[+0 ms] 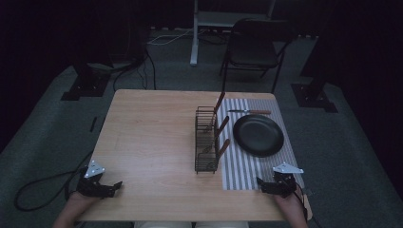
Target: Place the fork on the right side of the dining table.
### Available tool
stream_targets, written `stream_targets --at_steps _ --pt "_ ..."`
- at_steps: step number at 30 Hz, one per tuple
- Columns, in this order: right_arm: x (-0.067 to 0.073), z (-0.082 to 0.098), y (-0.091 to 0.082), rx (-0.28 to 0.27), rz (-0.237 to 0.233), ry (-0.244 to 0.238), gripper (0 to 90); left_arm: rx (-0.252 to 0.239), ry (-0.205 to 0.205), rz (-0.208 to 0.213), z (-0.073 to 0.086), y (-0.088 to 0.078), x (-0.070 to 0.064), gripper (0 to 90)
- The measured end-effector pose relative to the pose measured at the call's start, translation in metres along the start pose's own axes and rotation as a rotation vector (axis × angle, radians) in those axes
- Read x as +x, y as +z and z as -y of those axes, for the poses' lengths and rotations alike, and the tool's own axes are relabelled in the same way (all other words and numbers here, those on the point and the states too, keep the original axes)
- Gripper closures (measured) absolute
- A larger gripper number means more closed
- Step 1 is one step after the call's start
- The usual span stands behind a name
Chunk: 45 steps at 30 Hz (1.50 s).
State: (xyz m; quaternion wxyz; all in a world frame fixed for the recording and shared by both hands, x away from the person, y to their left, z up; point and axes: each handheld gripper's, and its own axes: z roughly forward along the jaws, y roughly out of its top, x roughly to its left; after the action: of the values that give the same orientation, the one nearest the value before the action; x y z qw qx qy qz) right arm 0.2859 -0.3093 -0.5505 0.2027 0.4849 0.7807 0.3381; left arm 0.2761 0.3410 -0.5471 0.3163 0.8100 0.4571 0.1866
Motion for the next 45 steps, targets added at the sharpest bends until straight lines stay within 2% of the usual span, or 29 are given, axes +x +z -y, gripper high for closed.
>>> stream_targets --at_steps 15,26,30,33,45 --pt "0.0 0.001 -0.005 0.04 0.0 -0.002 11.6 0.0 0.003 0.003 0.0 0.0 0.0 0.0" --pt "0.004 -0.006 -0.005 0.089 0.03 0.03 12.6 0.001 0.006 0.002 0.0 0.0 0.0 0.0" --pt "0.008 -0.008 -0.008 0.104 0.001 0.044 13.8 0.001 0.004 0.003 0.0 0.0 0.0 0.0" --pt "0.014 -0.01 -0.009 0.114 -0.008 0.031 13.9 0.001 0.004 0.003 0.0 0.0 0.0 0.0" --pt "0.034 -0.028 -0.022 0.062 -0.06 0.012 16.8 0.001 0.004 0.003 0.0 0.0 0.0 0.0"
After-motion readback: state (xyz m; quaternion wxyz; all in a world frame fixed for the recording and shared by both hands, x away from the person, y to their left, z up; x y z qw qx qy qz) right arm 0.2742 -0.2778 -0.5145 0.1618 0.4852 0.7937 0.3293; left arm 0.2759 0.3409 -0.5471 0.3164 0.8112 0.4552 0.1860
